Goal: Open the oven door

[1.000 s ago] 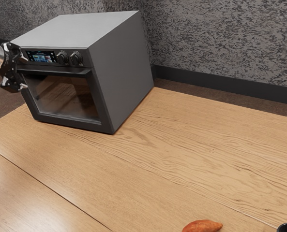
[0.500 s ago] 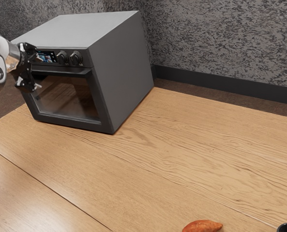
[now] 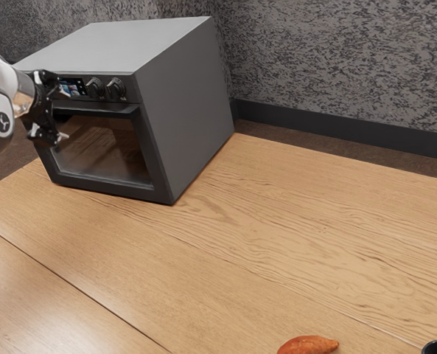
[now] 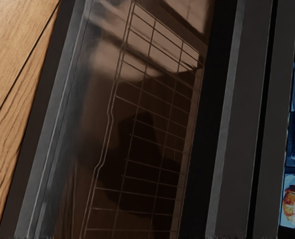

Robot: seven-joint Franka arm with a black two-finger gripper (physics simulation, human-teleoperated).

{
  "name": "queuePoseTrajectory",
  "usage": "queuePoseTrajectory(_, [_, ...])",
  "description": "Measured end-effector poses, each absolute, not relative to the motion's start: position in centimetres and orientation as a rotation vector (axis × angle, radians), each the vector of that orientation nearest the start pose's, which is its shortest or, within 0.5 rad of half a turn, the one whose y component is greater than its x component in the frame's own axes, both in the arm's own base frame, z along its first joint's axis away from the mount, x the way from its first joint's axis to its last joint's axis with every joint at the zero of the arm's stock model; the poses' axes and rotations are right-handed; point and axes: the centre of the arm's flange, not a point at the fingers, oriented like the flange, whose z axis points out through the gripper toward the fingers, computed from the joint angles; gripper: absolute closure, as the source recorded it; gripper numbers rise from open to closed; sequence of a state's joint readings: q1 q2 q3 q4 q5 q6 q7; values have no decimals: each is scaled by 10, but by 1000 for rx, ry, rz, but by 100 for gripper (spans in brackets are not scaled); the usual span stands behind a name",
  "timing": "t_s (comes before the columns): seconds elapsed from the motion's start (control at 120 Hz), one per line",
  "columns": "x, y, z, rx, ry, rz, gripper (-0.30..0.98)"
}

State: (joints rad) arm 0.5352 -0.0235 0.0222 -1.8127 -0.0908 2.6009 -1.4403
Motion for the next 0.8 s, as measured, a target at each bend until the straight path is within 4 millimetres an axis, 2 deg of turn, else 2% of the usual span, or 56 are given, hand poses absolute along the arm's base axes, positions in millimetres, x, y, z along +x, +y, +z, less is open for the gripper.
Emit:
queuePoseTrajectory(0.25, [528, 312, 631, 1345, 2171, 949, 0])
queuePoseTrajectory(0.508, [541, 300, 605, 1377, 2173, 901, 0])
queuePoseTrajectory(0.675, [536, 303, 594, 1368, 2192, 886, 0])
queuePoseTrajectory(0.8, [513, 298, 588, 1359, 2215, 871, 0])
